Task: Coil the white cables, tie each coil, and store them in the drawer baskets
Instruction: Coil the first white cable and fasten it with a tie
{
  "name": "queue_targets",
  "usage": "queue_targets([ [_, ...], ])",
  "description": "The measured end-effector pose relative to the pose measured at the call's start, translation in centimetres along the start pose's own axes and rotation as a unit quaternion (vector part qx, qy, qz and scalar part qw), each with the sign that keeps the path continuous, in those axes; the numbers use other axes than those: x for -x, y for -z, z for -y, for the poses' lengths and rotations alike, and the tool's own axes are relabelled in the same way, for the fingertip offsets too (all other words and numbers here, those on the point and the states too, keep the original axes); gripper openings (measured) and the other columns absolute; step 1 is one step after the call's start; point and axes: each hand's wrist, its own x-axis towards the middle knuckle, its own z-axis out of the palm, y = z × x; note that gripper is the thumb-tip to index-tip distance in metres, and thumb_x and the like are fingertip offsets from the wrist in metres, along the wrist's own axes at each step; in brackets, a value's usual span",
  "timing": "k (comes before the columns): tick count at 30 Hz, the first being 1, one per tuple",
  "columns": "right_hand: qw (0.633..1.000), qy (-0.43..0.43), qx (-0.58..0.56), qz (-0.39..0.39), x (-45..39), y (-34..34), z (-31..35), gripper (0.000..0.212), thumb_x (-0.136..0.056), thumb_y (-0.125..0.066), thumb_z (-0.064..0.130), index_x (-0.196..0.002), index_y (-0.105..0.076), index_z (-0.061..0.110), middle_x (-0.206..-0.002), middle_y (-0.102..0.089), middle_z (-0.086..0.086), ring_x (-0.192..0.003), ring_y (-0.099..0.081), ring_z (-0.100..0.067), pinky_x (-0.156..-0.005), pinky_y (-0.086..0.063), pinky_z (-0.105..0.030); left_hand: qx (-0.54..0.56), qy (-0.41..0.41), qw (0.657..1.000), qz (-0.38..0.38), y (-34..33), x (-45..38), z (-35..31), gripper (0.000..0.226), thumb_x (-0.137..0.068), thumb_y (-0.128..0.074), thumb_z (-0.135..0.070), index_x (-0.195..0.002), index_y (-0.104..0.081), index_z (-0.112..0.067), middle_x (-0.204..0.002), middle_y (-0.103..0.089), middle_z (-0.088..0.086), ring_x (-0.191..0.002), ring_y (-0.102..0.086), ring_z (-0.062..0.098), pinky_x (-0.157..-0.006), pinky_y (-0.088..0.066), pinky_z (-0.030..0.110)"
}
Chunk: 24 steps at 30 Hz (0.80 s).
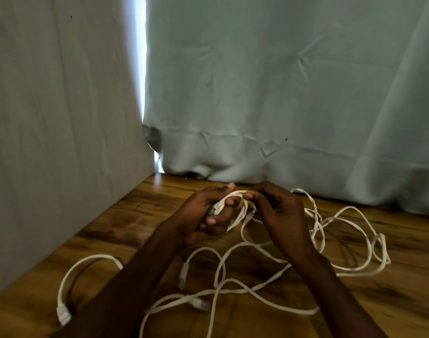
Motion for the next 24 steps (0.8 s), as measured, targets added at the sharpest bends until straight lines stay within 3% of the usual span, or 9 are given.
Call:
queue_targets([
  [4,0.998,-0.056,-0.023,0.033,0.1,0.3,-0.5,0.022,-0.099,-0.066,0.042,-0.082,-0.074,0.030,-0.071,-0.070,0.008,-0.064,-0.070,-0.012,-0.066,-0.057,-0.043,0.140,-0.058,0.988,0.012,0.3,0.0,-0.6,0.040,-0.106,-0.035,-0.040,-0.078,-0.052,-0.017,-0.039,-0.041,-0.004,-0.029,-0.015,0.010,-0.035,-0.009,0.024],
  [8,0.991,-0.063,0.097,0.072,0.3,-0.4,-1.2,0.015,-0.097,-0.069,0.039,-0.082,-0.069,0.034,-0.070,-0.068,0.011,-0.066,-0.065,-0.005,-0.063,-0.050,-0.034,0.241,-0.158,0.957,-0.020,1.3,0.0,-1.0,0.034,-0.104,-0.038,-0.027,-0.080,-0.057,-0.012,-0.051,-0.048,-0.001,-0.030,-0.039,0.007,-0.035,-0.022,0.018],
  [13,0.956,-0.122,0.222,0.146,0.5,0.0,-2.1,0.018,-0.099,-0.064,0.044,-0.088,-0.073,0.032,-0.075,-0.069,0.008,-0.073,-0.062,-0.009,-0.065,-0.049,-0.033,0.375,-0.240,0.895,0.032,3.3,1.0,-2.2,0.011,-0.095,-0.052,0.002,-0.085,-0.057,0.001,-0.068,-0.059,0.012,-0.045,-0.058,0.021,-0.043,-0.046,0.029],
  [14,0.952,-0.112,0.233,0.163,0.7,-0.2,-1.9,0.020,-0.099,-0.062,0.045,-0.086,-0.072,0.033,-0.072,-0.067,0.009,-0.071,-0.061,-0.007,-0.062,-0.045,-0.032,0.394,-0.247,0.885,0.008,3.2,1.3,-2.6,0.010,-0.091,-0.053,0.005,-0.083,-0.059,0.004,-0.069,-0.061,0.013,-0.047,-0.060,0.022,-0.044,-0.049,0.029],
  [16,0.948,-0.069,0.239,0.198,0.9,-0.7,-1.1,0.020,-0.101,-0.059,0.045,-0.087,-0.068,0.035,-0.071,-0.064,0.010,-0.070,-0.059,-0.006,-0.061,-0.041,-0.032,0.403,-0.265,0.869,-0.112,3.1,1.4,-3.0,0.009,-0.081,-0.056,0.004,-0.083,-0.064,0.001,-0.070,-0.067,0.010,-0.051,-0.066,0.019,-0.044,-0.053,0.025],
  [18,0.949,-0.014,0.215,0.231,1.2,-1.1,-0.3,0.016,-0.101,-0.059,0.044,-0.092,-0.069,0.035,-0.079,-0.067,0.013,-0.074,-0.060,-0.005,-0.067,-0.048,-0.035,0.378,-0.291,0.859,-0.188,3.5,1.2,-2.9,0.011,-0.085,-0.054,-0.003,-0.093,-0.062,-0.003,-0.079,-0.075,0.013,-0.064,-0.075,0.023,-0.051,-0.059,0.027],
  [20,0.950,0.037,0.167,0.260,1.4,-1.3,0.7,0.013,-0.101,-0.061,0.039,-0.095,-0.072,0.033,-0.084,-0.068,0.016,-0.078,-0.061,-0.003,-0.070,-0.050,-0.032,0.298,-0.309,0.878,-0.209,3.4,0.6,-2.7,0.017,-0.103,-0.041,-0.015,-0.097,-0.055,-0.006,-0.095,-0.077,0.020,-0.083,-0.078,0.030,-0.064,-0.063,0.032],
  [22,0.947,0.069,0.129,0.285,1.7,-1.5,1.4,0.013,-0.101,-0.063,0.037,-0.099,-0.074,0.031,-0.089,-0.071,0.016,-0.083,-0.063,-0.002,-0.071,-0.049,-0.026,0.142,-0.298,0.914,-0.234,2.7,0.0,-2.2,0.035,-0.111,-0.029,-0.028,-0.092,-0.051,-0.009,-0.104,-0.076,0.023,-0.095,-0.076,0.033,-0.075,-0.063,0.033],
  [24,0.947,0.083,0.111,0.291,2.0,-1.7,2.0,0.017,-0.101,-0.063,0.039,-0.100,-0.076,0.030,-0.091,-0.073,0.013,-0.084,-0.065,-0.004,-0.072,-0.049,-0.025,-0.031,-0.263,0.931,-0.252,1.9,-0.8,-1.6,0.041,-0.112,-0.023,-0.035,-0.091,-0.048,-0.009,-0.105,-0.075,0.025,-0.096,-0.076,0.034,-0.078,-0.062,0.034],
])
